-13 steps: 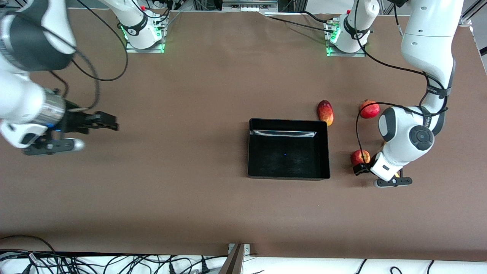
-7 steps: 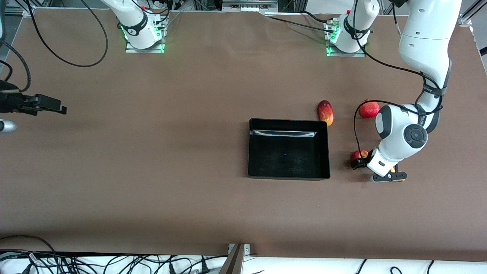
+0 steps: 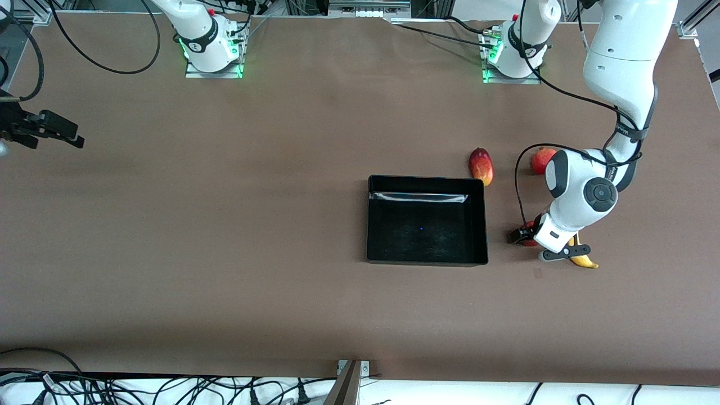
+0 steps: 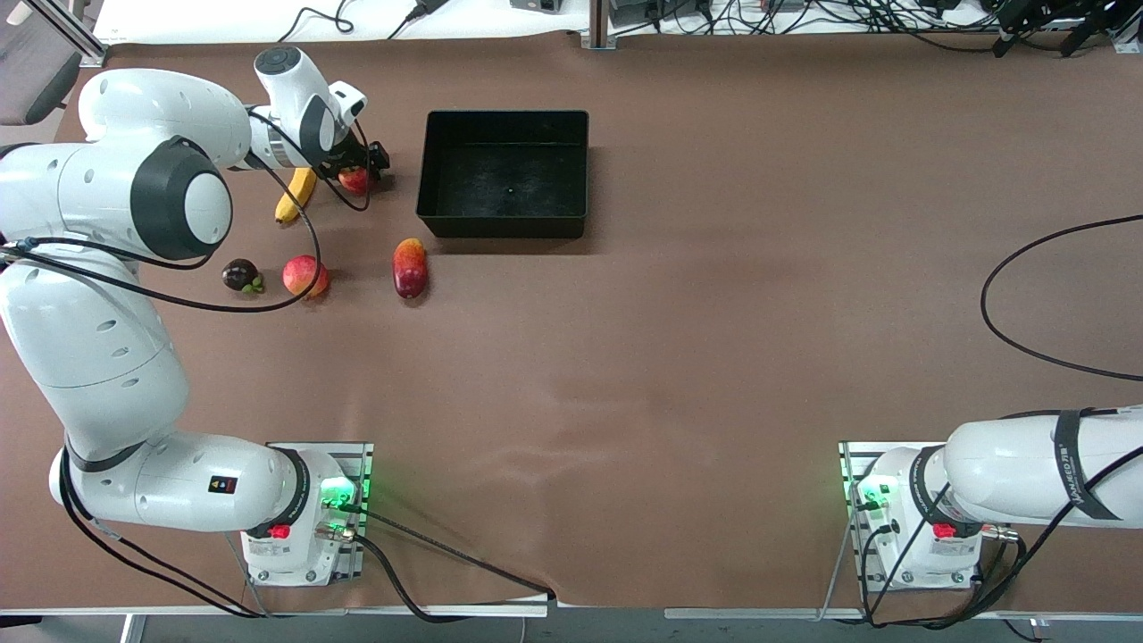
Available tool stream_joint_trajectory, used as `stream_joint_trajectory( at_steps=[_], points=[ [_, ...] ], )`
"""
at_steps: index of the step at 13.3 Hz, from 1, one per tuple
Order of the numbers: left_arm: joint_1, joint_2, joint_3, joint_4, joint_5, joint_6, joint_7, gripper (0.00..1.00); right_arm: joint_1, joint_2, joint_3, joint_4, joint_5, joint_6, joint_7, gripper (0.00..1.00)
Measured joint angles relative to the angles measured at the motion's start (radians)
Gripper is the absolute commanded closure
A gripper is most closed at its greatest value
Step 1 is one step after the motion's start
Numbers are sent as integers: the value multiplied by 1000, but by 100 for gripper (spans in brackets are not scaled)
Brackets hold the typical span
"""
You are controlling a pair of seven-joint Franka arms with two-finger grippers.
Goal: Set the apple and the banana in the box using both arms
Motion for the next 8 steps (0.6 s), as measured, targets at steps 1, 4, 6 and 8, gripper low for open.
stream_joint_trajectory(
  at_steps=[1, 4, 6, 8],
  points=[
    [0, -2, 0, -2, 0, 0, 0, 100, 2, -5, -6, 1, -19, 0, 0, 0],
    [0, -9, -3, -3, 0, -2, -2, 100, 5, -6, -36, 15, -23, 0, -2, 0],
    [-5, -42, -20, -2, 0, -38, -33, 100, 7, -4, -36, 15, -23, 0, -2, 0],
    [-35, -110, -59, 6, 0, -110, -121, 100, 12, 1, -36, 15, -23, 0, -2, 0]
  ],
)
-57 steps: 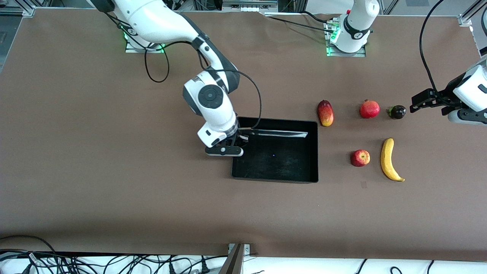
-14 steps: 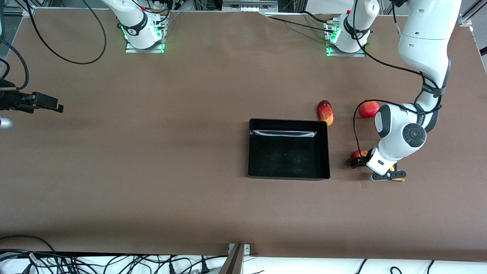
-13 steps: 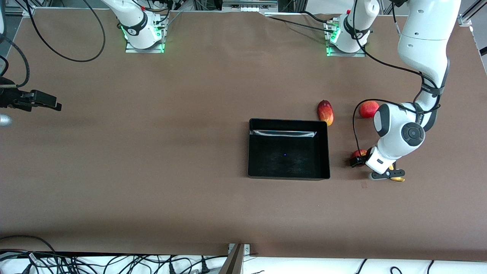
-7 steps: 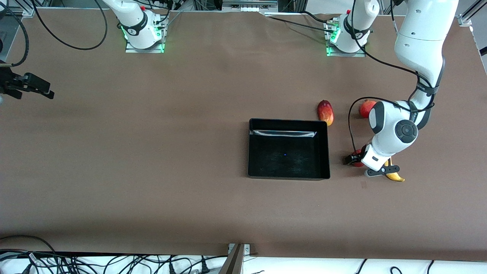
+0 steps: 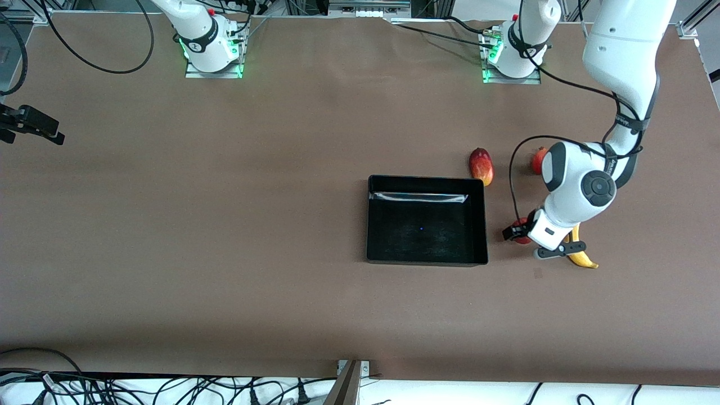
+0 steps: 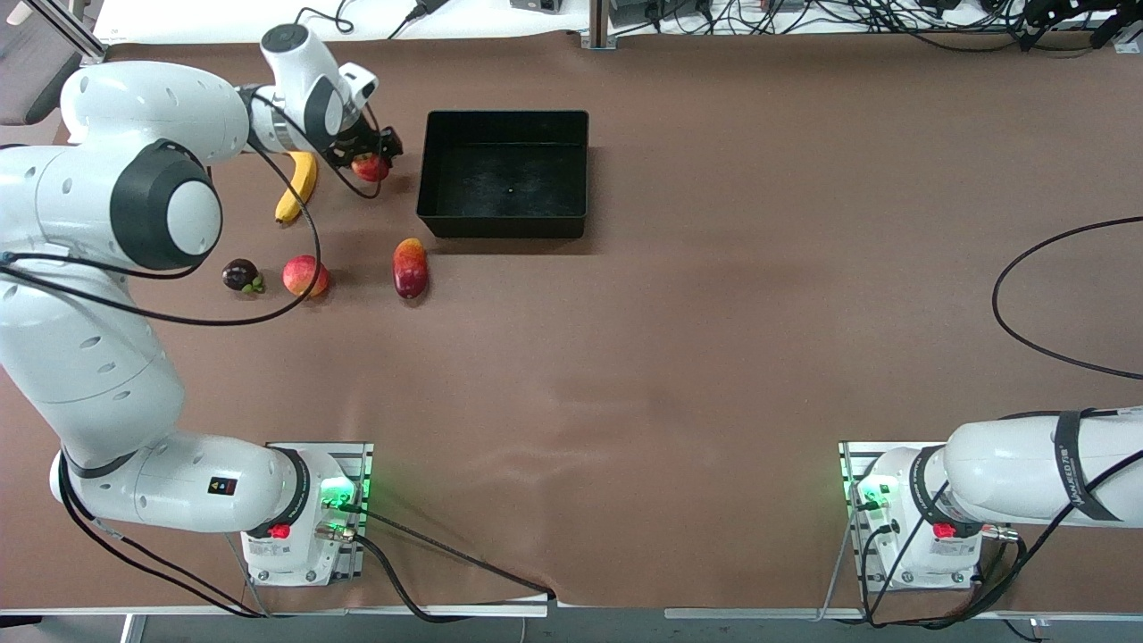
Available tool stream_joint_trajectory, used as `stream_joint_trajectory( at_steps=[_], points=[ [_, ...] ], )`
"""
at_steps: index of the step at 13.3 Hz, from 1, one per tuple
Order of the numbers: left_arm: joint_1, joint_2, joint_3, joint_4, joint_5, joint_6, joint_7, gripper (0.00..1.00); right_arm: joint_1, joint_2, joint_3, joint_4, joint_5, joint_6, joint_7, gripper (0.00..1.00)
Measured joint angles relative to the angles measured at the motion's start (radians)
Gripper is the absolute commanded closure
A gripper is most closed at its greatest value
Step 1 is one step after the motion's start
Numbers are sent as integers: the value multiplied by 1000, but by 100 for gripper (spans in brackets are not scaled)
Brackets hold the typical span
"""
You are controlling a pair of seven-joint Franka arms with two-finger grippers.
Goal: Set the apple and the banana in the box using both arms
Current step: 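Carry the red apple with the left gripper over the black box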
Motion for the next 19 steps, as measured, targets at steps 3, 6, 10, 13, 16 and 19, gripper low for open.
stream_joint_trajectory(
  at_steps=[3, 6, 10, 13, 16, 19],
  points=[
    [-81, -107, -47, 20, 0, -114, -165, 100, 8, 8, 3, 0, 74, -2, 0, 0],
    [-137, -139, -72, 20, 0, -147, -274, 100, 11, 9, 4, 0, 106, -13, 0, 0],
    [-204, -80, -116, 31, 45, -135, -439, 100, 11, 9, -1, 1, 74, -28, 0, 0],
    [-268, 0, -117, 56, 53, -62, -494, 100, 11, 8, -7, 2, 74, -87, 0, 0],
    [-287, 38, -117, 67, 61, -30, -511, 100, 11, 8, -6, 4, 74, -91, 0, 0],
    [-308, 79, -117, 68, 89, 9, -538, 100, 11, 8, -5, 4, 74, -91, 0, 0]
  ],
)
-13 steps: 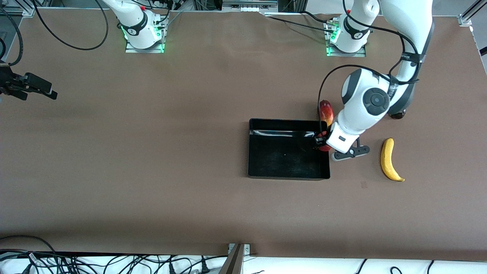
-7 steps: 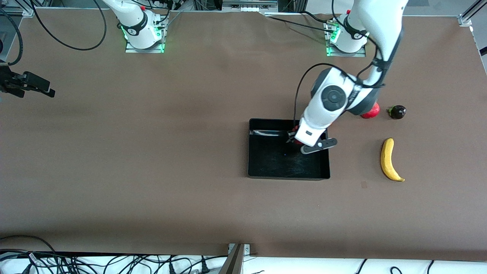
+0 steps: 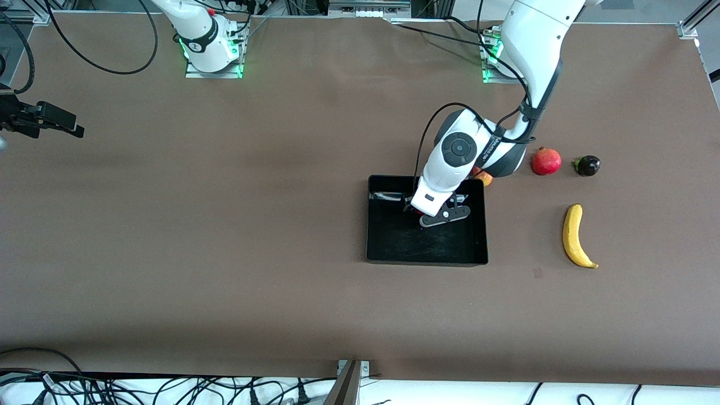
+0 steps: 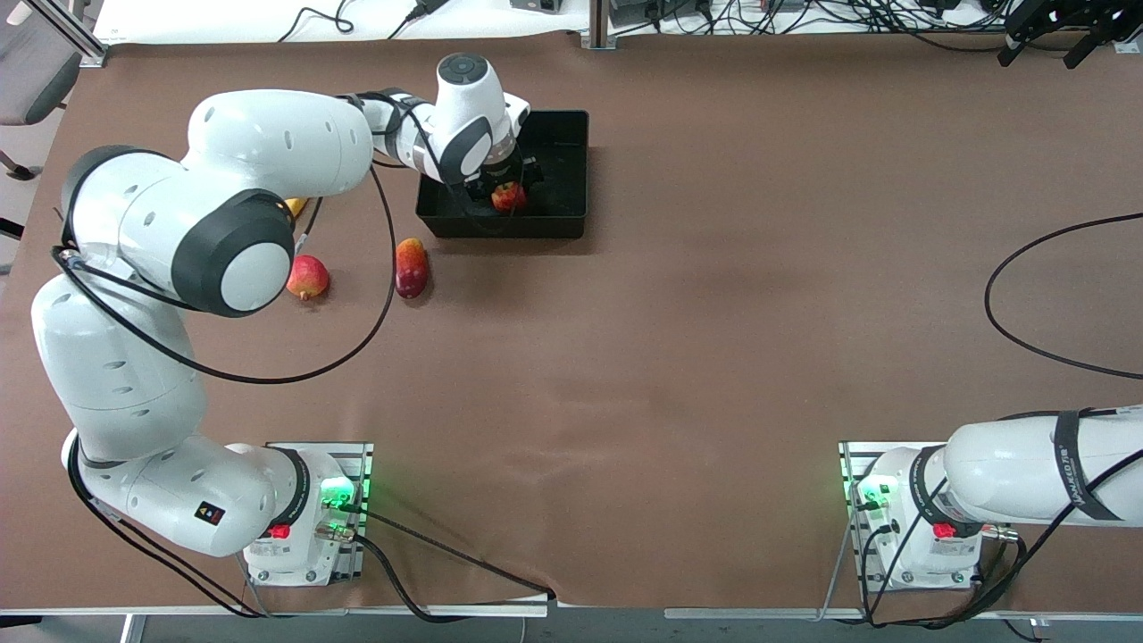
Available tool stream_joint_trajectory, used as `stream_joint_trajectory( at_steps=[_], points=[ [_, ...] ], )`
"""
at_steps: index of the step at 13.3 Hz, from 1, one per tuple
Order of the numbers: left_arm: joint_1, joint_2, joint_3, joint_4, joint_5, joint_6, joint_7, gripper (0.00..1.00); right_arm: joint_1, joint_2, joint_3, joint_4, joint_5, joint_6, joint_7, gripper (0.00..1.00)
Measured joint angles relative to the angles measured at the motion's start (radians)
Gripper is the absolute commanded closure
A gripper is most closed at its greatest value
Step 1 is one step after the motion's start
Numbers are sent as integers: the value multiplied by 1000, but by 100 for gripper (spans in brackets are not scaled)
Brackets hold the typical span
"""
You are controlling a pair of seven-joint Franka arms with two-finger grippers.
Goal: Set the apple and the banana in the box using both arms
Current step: 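Carry the red apple with the left gripper over the black box, then lower the apple into the box and open the left gripper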
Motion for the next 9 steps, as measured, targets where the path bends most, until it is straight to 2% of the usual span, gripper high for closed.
stream_joint_trajectory(
  at_steps=[4, 9],
  points=[
    [-37, 51, 0, 2, 2, 31, -15, 100, 0, 0, 0, 0, 0, 0, 0, 0],
    [-48, 67, 0, 7, 29, 51, -22, 99, 0, 0, 0, 0, 0, 0, 0, 0]
  ],
)
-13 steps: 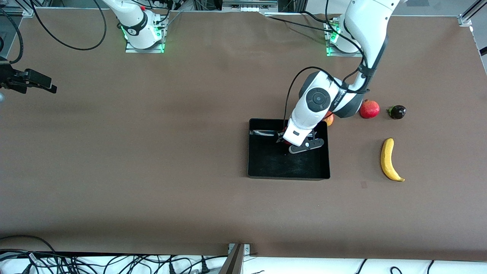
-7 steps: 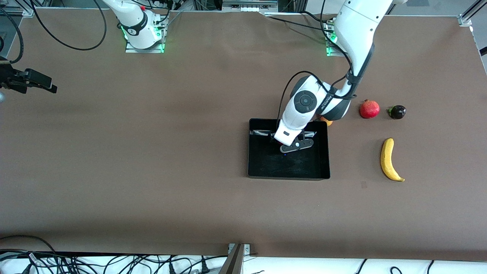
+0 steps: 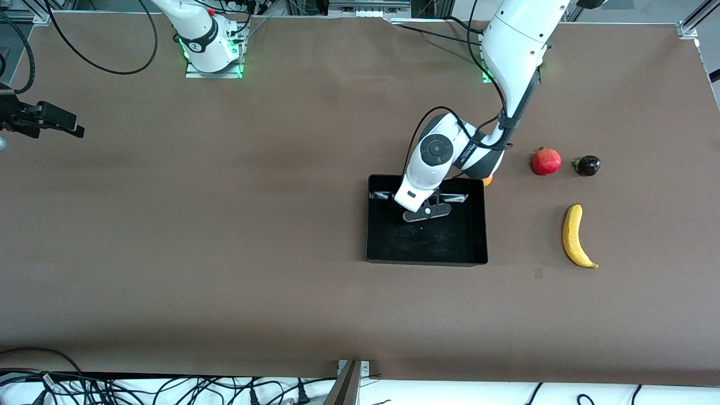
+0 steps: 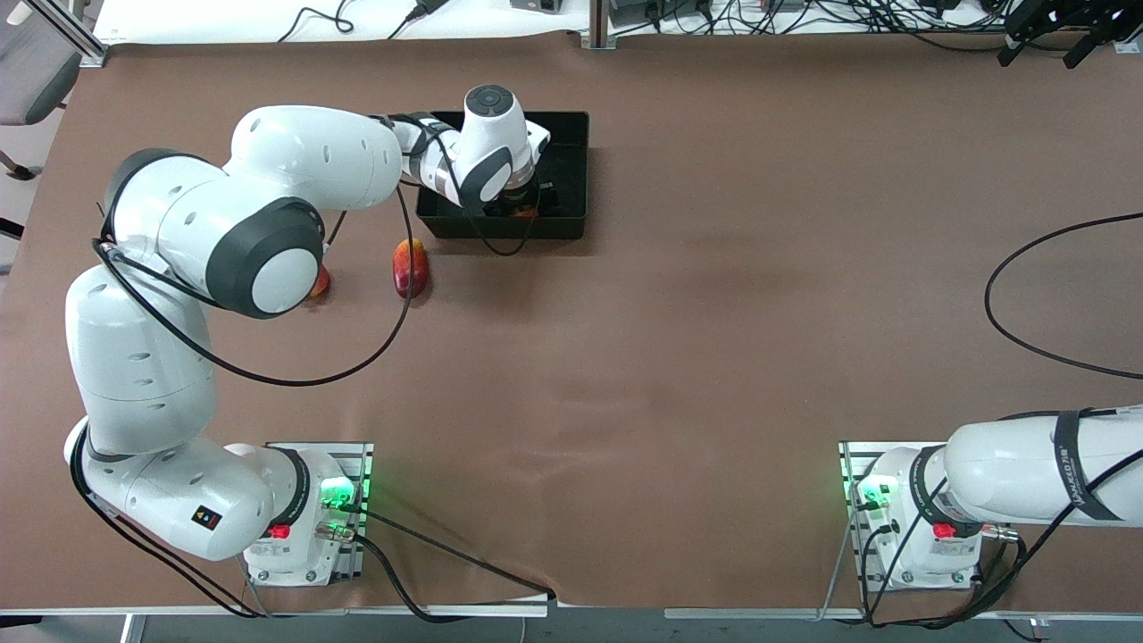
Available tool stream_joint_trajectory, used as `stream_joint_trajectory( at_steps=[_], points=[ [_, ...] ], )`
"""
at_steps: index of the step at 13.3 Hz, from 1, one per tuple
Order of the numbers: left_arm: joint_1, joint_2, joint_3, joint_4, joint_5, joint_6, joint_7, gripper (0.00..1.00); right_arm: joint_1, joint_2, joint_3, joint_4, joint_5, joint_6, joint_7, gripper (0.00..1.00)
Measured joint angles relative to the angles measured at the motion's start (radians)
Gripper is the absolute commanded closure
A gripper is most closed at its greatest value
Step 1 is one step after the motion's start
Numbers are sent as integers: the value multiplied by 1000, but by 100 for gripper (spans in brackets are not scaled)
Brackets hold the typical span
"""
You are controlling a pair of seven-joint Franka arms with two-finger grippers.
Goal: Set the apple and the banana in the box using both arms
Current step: 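Lower the apple into the box and open the left gripper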
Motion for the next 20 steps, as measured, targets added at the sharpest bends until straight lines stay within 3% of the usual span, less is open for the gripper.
stream_joint_trajectory(
  at_steps=[1, 2, 3, 4, 11, 16, 20],
  points=[
    [0, 0, 0, 0, 0, 3, 0, 92, 0, 0, 0, 0, 0, 0, 0, 0],
    [0, 1, 0, 0, 0, 6, 0, 66, 0, 0, 0, 0, 0, 0, 0, 0],
    [0, 1, 2, 2, 0, 10, 0, 26, 0, 0, 0, 0, 0, 0, 0, 0],
    [0, 4, 4, 5, 1, 14, 0, 0, 0, 0, 0, 0, 0, 0, 0, 0],
    [0, 18, 13, 54, 1, 2, -5, 0, 0, 0, 0, 0, 0, 0, 0, 0],
    [4, -18, 21, 156, 1, -161, -8, 0, 0, 0, 0, 0, 0, 0, 0, 0],
    [62, -125, 22, 183, 7, -349, 9, 0, 0, 1, 0, 0, 0, 0, 0, 0]
  ],
)
